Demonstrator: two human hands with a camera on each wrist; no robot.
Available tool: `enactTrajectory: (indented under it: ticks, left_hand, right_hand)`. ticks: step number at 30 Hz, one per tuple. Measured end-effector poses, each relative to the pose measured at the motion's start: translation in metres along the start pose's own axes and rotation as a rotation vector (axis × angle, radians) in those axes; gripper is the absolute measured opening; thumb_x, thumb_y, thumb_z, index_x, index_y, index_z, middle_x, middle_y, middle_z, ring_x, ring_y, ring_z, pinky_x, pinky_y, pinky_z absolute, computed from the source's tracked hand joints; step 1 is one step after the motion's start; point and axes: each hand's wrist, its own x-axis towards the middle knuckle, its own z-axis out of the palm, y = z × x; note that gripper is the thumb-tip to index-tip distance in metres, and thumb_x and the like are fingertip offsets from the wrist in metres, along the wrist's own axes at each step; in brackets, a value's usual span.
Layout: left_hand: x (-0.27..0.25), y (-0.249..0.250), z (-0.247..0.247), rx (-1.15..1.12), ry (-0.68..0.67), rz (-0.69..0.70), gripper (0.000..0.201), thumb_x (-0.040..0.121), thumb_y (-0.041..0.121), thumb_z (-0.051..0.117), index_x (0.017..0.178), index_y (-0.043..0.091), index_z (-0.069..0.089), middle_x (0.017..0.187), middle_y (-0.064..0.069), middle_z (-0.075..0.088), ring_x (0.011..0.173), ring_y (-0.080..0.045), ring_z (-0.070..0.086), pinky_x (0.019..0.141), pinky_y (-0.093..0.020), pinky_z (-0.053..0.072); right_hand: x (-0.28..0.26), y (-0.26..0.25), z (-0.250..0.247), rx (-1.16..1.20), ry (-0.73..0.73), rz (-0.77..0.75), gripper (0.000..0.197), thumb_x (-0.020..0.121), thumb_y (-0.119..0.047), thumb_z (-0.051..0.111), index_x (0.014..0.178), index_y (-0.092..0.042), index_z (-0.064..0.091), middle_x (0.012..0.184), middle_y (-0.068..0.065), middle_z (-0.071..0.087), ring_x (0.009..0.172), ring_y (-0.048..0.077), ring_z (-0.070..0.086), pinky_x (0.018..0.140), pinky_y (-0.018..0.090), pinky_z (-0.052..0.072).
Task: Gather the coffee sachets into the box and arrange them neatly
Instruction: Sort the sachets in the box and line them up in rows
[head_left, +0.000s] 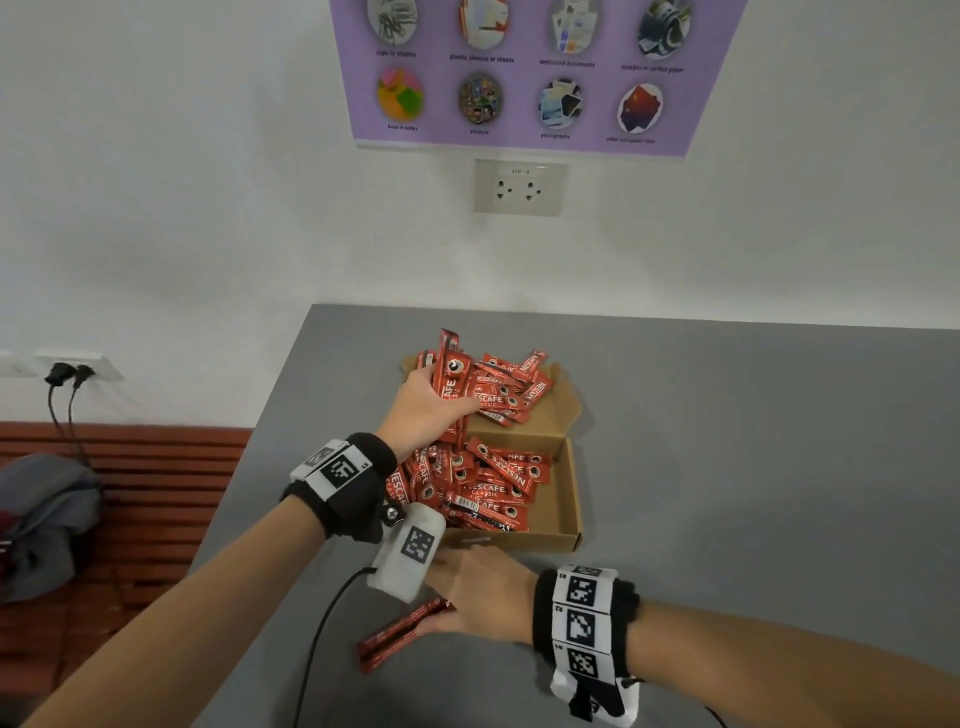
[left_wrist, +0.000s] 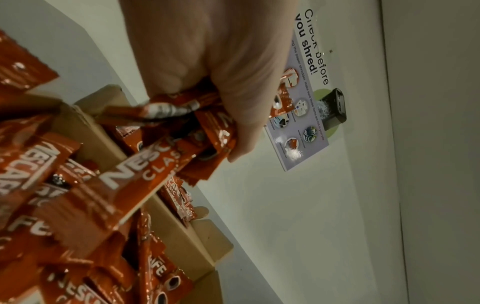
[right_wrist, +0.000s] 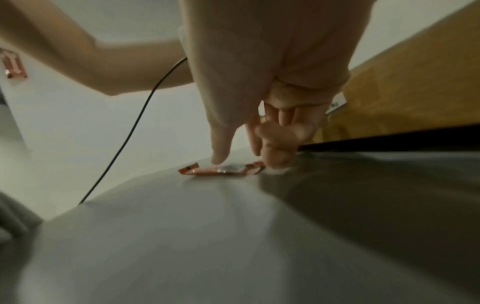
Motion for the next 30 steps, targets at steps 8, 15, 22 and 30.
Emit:
enactTrajectory:
  ticks: [8, 15, 22, 30]
  left_hand:
    - [-0.004, -0.001, -0.006, 0.130, -0.019, 0.028, 0.029, 0.083, 0.023, 0.069, 0.108, 0.016, 0.056, 0.093, 0.006, 0.066, 0.082, -0.006, 0.065, 0.070, -0.017, 0.051]
    - [-0.009, -0.002, -0.021, 0.146, 0.054, 0.102, 0.018, 0.086, 0.024, 0.066, 0.098, 0.013, 0.060, 0.083, 0.000, 0.070, 0.075, -0.011, 0.068, 0.073, -0.022, 0.053]
    - [-0.018, 0.003, 0.011, -0.148, 0.019, 0.090, 0.024, 0.074, 0.023, 0.076, 0.094, 0.013, 0.067, 0.090, -0.002, 0.072, 0.086, -0.017, 0.069, 0.084, -0.030, 0.054]
    - [-0.010, -0.005, 0.005, -0.133, 0.200, 0.036, 0.016, 0.079, 0.009, 0.069, 0.088, -0.004, 0.065, 0.083, -0.016, 0.070, 0.080, -0.030, 0.068, 0.081, -0.042, 0.055]
  right_hand:
    - [-0.011, -0.003, -0.017, 0.032, -0.024, -0.031, 0.020, 0.091, -0.017, 0.053, 0.096, 0.001, 0.059, 0.105, 0.015, 0.055, 0.080, 0.030, 0.057, 0.071, 0.040, 0.048]
    - [-0.046, 0.022, -0.074, 0.418, 0.464, 0.083, 0.023, 0.101, -0.013, 0.034, 0.116, -0.008, 0.052, 0.062, -0.009, 0.055, 0.055, 0.021, 0.058, 0.058, 0.038, 0.052]
    - [-0.016, 0.036, -0.100, 0.374, 0.645, 0.258, 0.022, 0.101, -0.012, 0.030, 0.085, -0.012, 0.045, 0.062, -0.004, 0.050, 0.048, 0.013, 0.048, 0.048, 0.029, 0.045]
    - [-0.026, 0.072, -0.104, 0.156, 0.359, 0.316, 0.026, 0.096, -0.020, 0.046, 0.120, -0.015, 0.056, 0.091, -0.003, 0.066, 0.072, 0.005, 0.062, 0.070, 0.021, 0.053]
